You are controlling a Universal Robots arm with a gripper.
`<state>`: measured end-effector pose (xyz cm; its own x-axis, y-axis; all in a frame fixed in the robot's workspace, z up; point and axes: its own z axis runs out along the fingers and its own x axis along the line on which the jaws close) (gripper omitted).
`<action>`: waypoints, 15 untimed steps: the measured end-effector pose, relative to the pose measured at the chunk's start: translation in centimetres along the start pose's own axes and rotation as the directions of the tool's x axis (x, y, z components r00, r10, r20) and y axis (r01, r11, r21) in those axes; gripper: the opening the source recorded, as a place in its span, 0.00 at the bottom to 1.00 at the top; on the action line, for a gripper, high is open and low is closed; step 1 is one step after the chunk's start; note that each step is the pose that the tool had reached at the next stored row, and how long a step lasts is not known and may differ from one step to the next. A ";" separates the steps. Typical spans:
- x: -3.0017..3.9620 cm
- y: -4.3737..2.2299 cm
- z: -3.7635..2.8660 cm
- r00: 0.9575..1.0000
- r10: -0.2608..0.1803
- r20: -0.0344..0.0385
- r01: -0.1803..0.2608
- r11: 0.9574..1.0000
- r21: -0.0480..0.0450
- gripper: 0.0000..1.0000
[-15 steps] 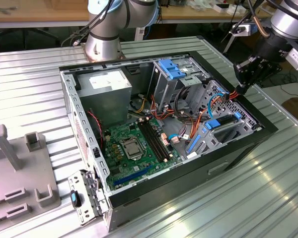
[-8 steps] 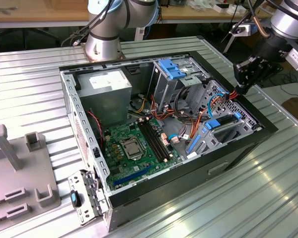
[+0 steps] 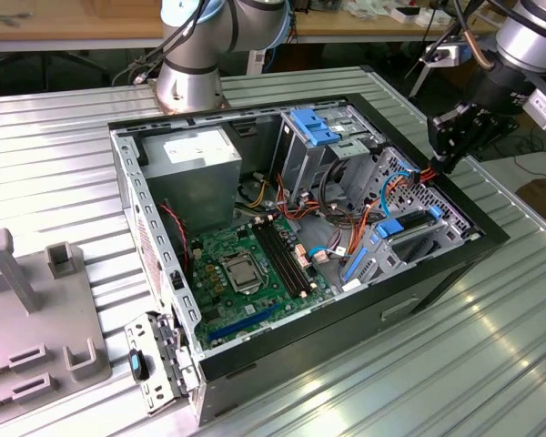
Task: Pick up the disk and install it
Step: 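Insert the first disk wire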
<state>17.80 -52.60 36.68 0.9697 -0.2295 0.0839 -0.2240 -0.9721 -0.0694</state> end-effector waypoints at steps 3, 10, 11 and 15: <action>-0.03 0.02 0.32 1.000 0.001 0.002 -0.001 1.000 0.009 0.24; -0.03 0.02 0.29 1.000 0.001 0.002 -0.001 1.000 0.010 0.17; -0.02 0.01 0.16 1.000 0.001 0.002 -0.001 1.000 0.010 0.17; 0.05 -0.04 -0.59 1.000 0.005 0.004 -0.005 1.000 0.009 0.17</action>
<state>17.79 -52.60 37.27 0.9690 -0.2340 0.0795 -0.2280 -0.9705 -0.0784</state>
